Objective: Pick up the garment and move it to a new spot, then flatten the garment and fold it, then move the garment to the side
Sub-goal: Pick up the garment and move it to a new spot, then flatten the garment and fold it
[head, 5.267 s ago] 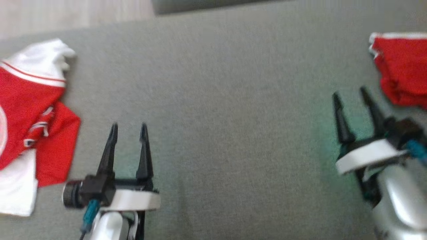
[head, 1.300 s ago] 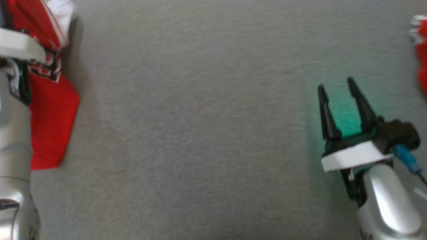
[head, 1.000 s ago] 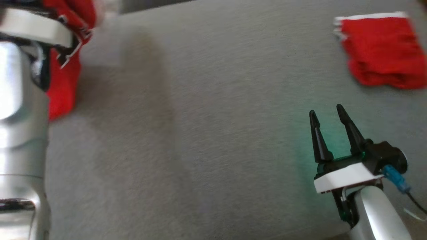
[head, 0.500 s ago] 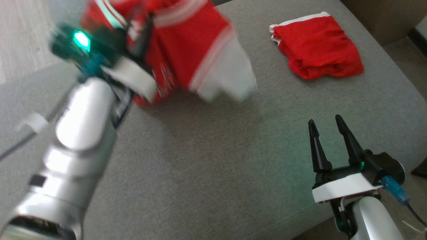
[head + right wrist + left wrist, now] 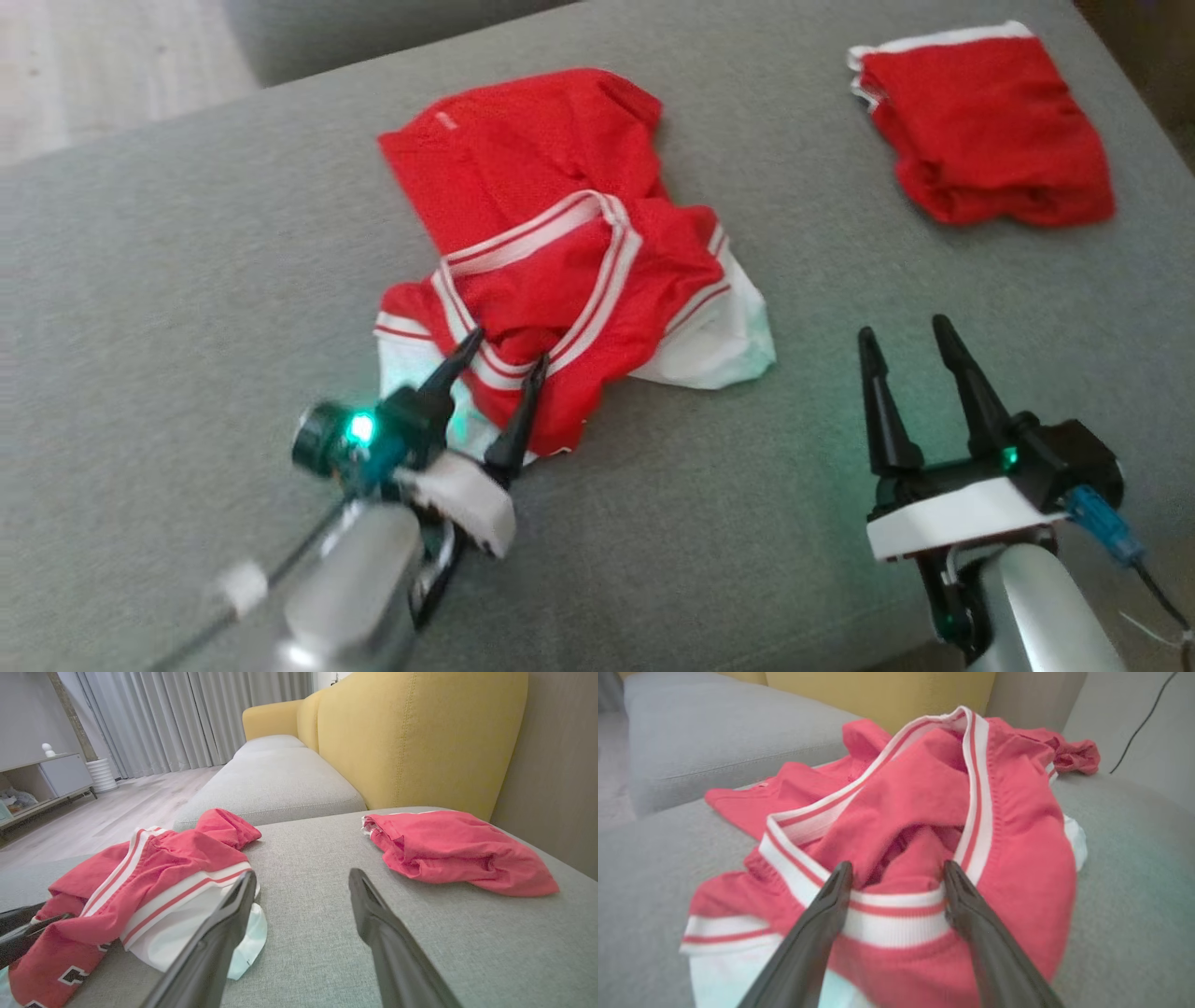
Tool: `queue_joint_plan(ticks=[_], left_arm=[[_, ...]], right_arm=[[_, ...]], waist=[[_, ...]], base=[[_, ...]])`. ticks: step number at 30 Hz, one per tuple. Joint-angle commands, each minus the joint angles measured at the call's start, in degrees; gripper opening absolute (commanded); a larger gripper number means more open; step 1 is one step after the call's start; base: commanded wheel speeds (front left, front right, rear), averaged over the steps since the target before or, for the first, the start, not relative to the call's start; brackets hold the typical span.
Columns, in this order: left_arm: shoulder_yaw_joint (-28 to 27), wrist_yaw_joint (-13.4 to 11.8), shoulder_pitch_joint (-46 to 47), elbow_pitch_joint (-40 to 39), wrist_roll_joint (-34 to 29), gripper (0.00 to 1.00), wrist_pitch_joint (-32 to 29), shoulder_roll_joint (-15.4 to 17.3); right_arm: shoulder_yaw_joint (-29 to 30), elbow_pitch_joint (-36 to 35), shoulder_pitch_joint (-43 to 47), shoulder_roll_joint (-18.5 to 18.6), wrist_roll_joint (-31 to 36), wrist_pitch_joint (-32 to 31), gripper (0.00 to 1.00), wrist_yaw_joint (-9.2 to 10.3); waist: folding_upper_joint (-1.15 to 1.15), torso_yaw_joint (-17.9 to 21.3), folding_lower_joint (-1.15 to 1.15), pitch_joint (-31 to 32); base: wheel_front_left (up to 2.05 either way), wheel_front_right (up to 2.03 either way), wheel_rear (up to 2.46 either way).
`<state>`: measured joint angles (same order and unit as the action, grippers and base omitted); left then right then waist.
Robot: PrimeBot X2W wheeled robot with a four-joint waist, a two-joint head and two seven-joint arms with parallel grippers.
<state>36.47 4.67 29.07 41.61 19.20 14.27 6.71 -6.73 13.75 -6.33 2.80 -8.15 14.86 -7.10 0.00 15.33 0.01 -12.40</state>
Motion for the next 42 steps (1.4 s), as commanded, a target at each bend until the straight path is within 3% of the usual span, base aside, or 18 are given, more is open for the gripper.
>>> queue_joint_plan(ticks=[1, 8, 15, 22, 42], left_arm=[[-2.9, -1.1, 0.0, -3.4, 0.4, 1.0, 0.7, 0.3], [-14.0, -7.5, -18.3, -24.0, -2.8, 1.0, 0.7, -1.1], [-24.4, -8.8, -31.4, -36.8, -7.0, 1.0, 0.7, -3.0], [-27.2, -6.2, -35.8, -37.4, -10.7, 1.0, 0.7, -3.7], [-27.5, -7.1, -36.5, -36.6, -9.7, 1.0, 0.7, -3.8]], right_arm=[[-0.7, -1.5, -0.4, 0.1, -0.1, 0.1, 1.0, -0.39], [1.3, -1.5, 4.9, 0.2, 0.5, 0.1, 1.0, -0.39], [2.7, -2.4, 10.8, 0.6, 1.1, 0.1, 1.0, -0.39], [1.9, -3.0, 12.4, 0.8, 2.1, 0.1, 1.0, -0.39], [-0.7, -3.1, 10.3, 2.7, 0.2, 0.1, 1.0, -0.39]], waist=[[0.0, -1.5, -0.01, 1.3], [0.0, -7.4, -0.01, 7.6], [0.0, -12.4, -0.01, 13.2], [0.0, -14.0, -0.01, 15.3], [0.0, -15.4, -0.01, 15.1]], base=[[0.0, 0.0, 0.0], [0.0, 0.0, 0.0], [0.0, 0.0, 0.0], [0.0, 0.0, 0.0], [0.0, 0.0, 0.0]])
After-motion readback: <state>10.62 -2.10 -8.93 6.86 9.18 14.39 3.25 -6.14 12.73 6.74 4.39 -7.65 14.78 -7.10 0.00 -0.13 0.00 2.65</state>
